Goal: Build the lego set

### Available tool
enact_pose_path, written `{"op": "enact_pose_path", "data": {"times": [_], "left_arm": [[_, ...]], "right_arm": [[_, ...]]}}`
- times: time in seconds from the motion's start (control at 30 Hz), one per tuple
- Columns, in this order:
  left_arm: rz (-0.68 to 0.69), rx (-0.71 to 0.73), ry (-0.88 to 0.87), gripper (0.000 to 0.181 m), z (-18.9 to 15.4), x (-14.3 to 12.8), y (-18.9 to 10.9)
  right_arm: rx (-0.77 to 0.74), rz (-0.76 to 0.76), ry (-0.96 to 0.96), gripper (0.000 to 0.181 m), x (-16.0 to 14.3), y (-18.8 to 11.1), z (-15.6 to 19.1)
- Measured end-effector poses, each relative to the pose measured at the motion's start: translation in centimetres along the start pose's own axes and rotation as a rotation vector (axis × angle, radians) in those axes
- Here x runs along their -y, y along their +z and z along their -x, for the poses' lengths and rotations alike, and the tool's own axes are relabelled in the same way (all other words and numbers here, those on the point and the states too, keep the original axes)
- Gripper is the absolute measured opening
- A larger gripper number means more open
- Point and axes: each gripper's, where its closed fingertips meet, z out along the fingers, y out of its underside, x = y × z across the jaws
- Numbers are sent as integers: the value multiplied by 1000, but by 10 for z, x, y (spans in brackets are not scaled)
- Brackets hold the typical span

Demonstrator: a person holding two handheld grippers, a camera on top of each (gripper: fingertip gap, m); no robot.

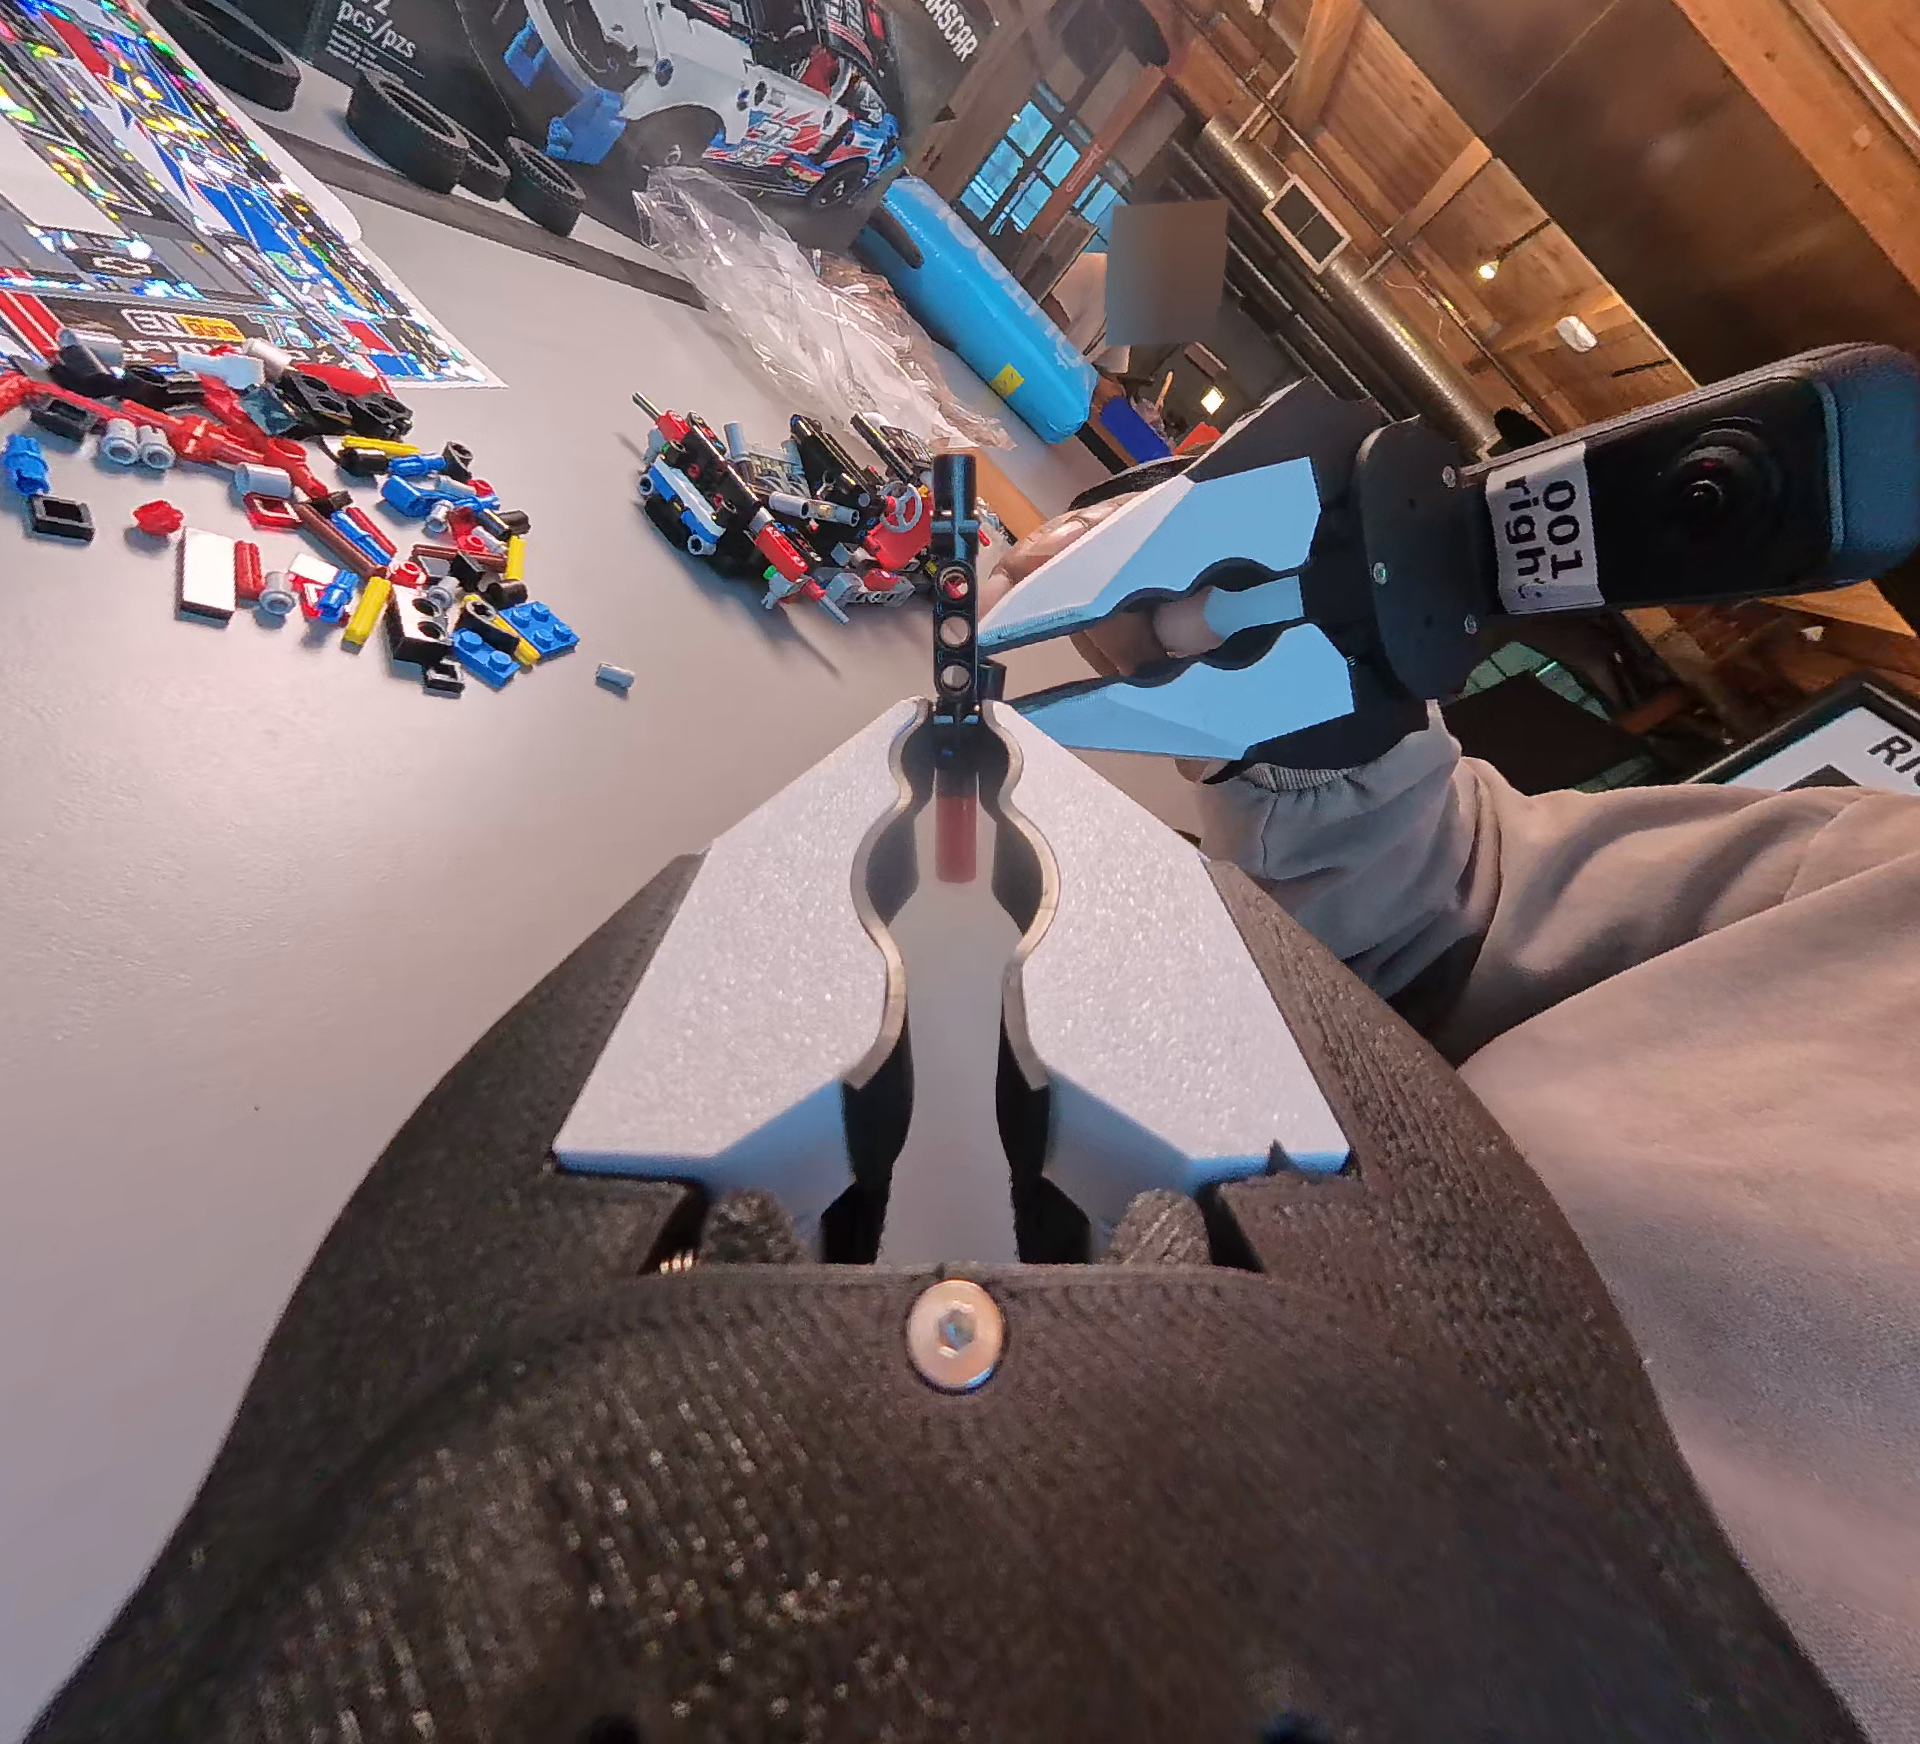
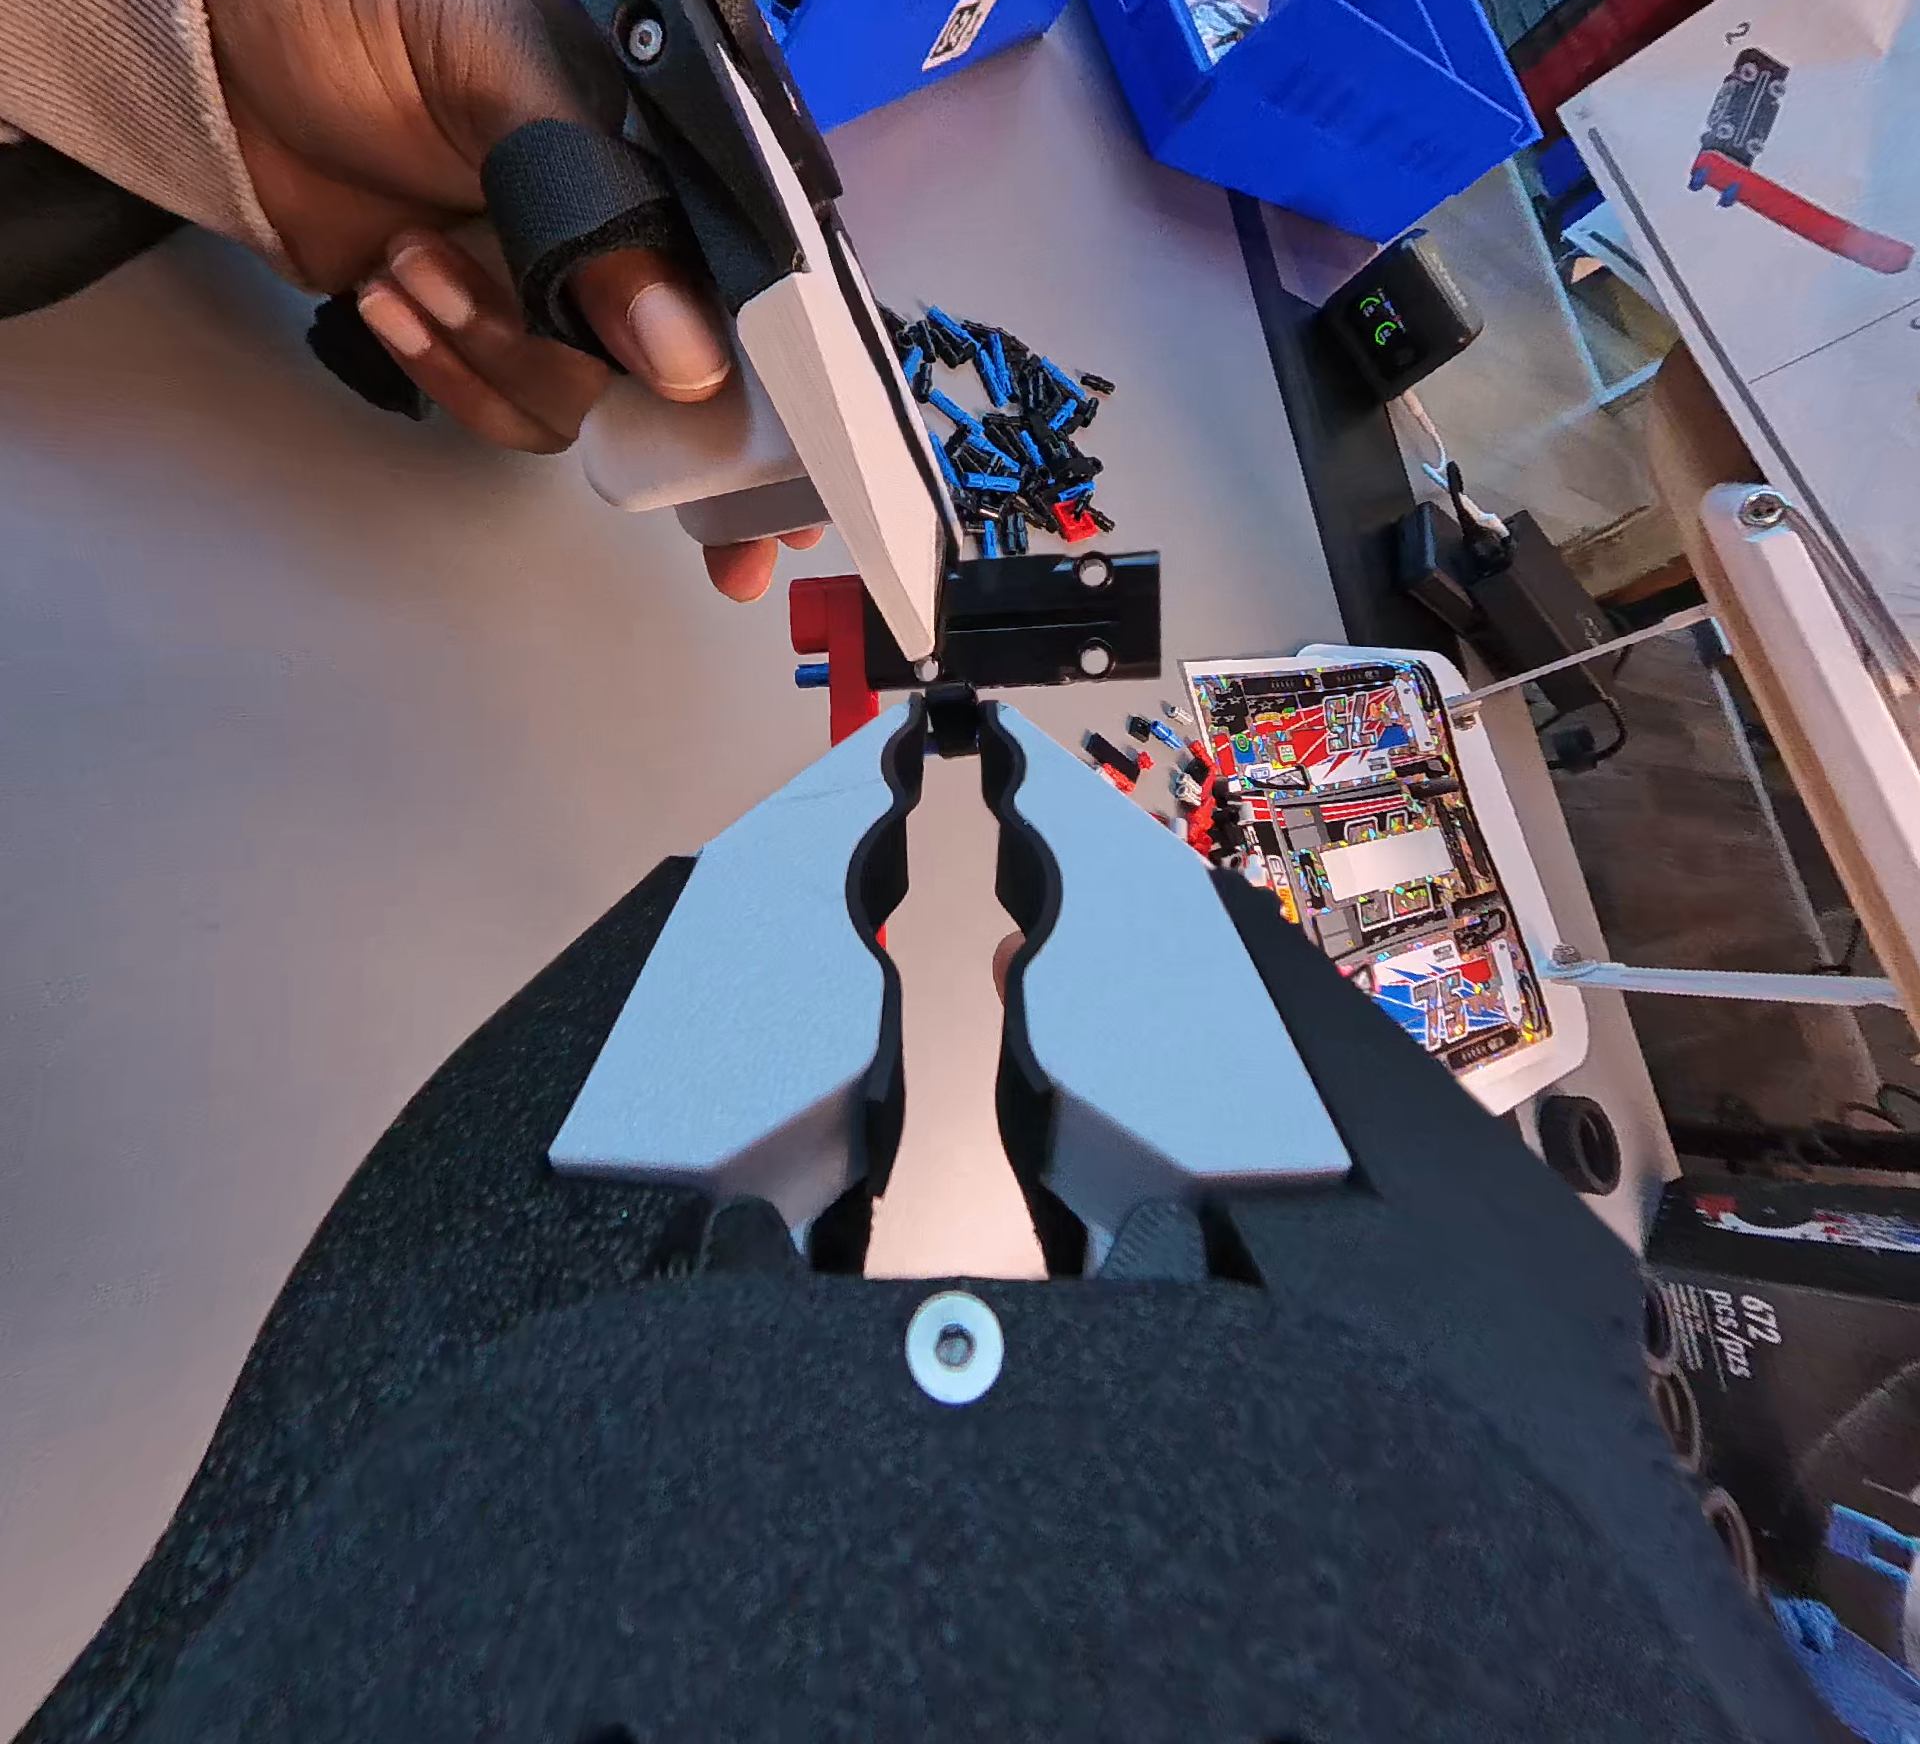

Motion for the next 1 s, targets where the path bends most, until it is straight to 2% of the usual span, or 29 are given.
{"op": "enact_pose_path", "data": {"times": [0.33, 1.0], "left_arm": [[-10, -41, 24, 5, -10, 3, 0], [-14, -53, -3, 5, -9, 3, 1]], "right_arm": [[29, -41, 90, 6, 2, -4, -4], [26, -43, 125, 5, -2, -6, -5]]}}
